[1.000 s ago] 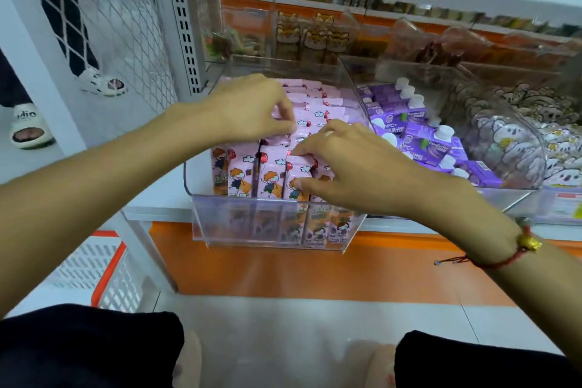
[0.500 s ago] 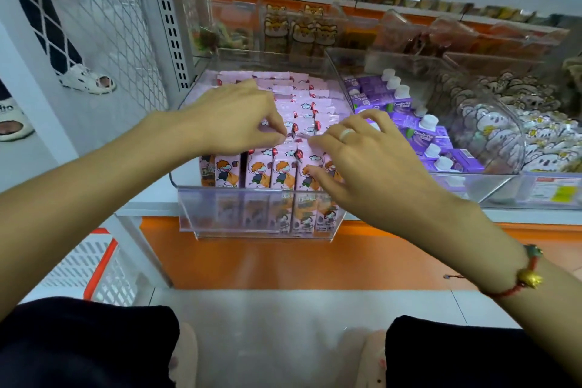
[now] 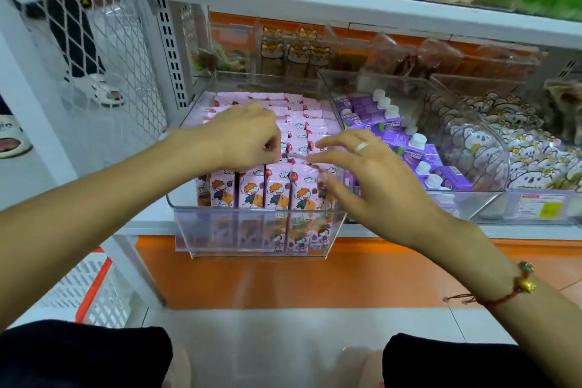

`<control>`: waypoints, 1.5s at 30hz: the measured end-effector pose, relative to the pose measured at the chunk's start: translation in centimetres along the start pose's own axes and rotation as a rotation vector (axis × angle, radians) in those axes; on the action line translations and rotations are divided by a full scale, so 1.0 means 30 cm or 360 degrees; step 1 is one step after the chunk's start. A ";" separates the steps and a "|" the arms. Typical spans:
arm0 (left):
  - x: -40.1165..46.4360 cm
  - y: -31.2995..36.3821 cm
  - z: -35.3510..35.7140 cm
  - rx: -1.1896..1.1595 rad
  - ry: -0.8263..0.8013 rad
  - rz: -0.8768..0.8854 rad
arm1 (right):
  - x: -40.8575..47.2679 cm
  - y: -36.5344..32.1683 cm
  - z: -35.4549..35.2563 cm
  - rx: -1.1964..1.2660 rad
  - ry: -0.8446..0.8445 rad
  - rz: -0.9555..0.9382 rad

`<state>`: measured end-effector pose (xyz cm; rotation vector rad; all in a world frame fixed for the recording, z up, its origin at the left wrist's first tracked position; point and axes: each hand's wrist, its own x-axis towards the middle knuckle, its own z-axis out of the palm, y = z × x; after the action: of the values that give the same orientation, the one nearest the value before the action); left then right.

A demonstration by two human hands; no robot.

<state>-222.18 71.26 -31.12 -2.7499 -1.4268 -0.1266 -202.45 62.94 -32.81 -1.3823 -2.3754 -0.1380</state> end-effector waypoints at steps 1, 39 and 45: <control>-0.013 -0.003 0.005 -0.0050 0.0095 -0.0015 | -0.003 0.009 0.001 0.0089 0.0079 0.0054; -0.220 0.184 0.079 -0.1618 0.0919 -0.0180 | 0.061 -0.105 -0.045 0.2287 0.0268 0.0759; -0.221 0.175 0.088 -0.1366 0.0907 -0.0160 | 0.049 -0.124 -0.025 0.1989 0.0572 0.0669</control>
<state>-221.56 63.05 -34.34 -2.7467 -1.5470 -1.7186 -206.06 62.05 -31.18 -0.9950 -1.3000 0.9482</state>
